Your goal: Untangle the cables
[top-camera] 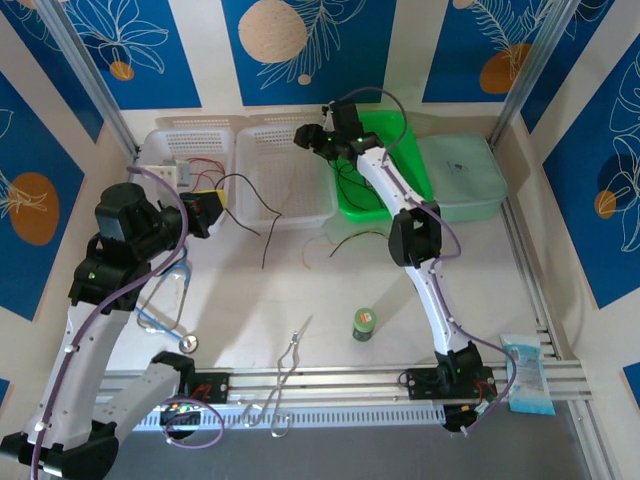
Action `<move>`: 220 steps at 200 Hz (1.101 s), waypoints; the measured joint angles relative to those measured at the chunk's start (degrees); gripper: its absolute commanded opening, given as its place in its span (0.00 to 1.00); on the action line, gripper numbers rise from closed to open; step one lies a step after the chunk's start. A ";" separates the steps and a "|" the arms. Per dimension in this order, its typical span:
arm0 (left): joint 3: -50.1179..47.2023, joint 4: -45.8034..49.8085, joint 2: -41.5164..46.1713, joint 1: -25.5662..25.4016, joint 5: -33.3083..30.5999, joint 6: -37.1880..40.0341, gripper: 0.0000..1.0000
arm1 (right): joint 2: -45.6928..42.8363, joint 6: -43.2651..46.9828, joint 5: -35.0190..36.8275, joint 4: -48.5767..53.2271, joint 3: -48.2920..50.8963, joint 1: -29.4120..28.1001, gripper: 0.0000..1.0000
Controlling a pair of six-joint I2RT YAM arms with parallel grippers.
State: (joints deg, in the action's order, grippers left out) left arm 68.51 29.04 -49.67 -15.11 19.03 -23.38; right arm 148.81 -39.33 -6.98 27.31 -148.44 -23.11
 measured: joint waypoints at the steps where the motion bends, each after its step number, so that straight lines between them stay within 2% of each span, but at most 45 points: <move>1: 0.00 0.00 0.00 0.00 0.00 -0.09 0.00 | -0.17 0.04 0.00 0.00 0.11 0.00 0.61; 35: 0.42 -0.68 -1.49 0.00 0.46 -0.63 0.00 | -9.25 5.03 0.17 0.72 4.98 -0.02 0.60; 55: 2.71 -0.92 -4.68 0.00 1.51 -1.03 0.00 | -17.20 8.31 -0.48 0.37 12.44 -0.02 0.61; 85: 7.65 -1.68 -9.51 -0.07 3.15 -1.46 0.00 | -35.30 13.84 -4.24 -8.44 37.09 0.66 0.65; 112: 11.21 -3.21 -12.94 -0.76 4.59 -1.79 0.00 | -52.35 20.83 -8.92 -23.45 61.72 1.51 0.78; 128: 12.37 -3.96 -14.67 -1.90 5.03 -1.86 0.00 | -58.73 25.75 -11.15 -28.79 69.96 1.77 0.78; 158: 14.82 -4.66 -18.56 -5.03 5.16 -1.81 0.00 | -63.95 33.03 -15.02 -32.48 75.28 1.38 0.78; 195: 17.77 -5.03 -22.58 -9.03 4.98 -1.81 0.00 | -64.65 37.97 -17.99 -32.00 76.15 -0.74 0.76; 210: 18.80 -5.11 -23.67 -10.32 4.90 -1.79 0.00 | -64.22 39.43 -18.14 -31.10 76.06 -2.29 0.72; 220: 19.47 -5.16 -24.33 -11.13 4.70 -1.79 0.00 | -63.56 40.41 -18.14 -30.51 75.76 -3.10 0.64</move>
State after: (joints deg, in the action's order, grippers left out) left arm 87.99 23.88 -74.00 -26.24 23.73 -25.17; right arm 85.25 1.08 -25.12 -3.20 -72.69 -26.22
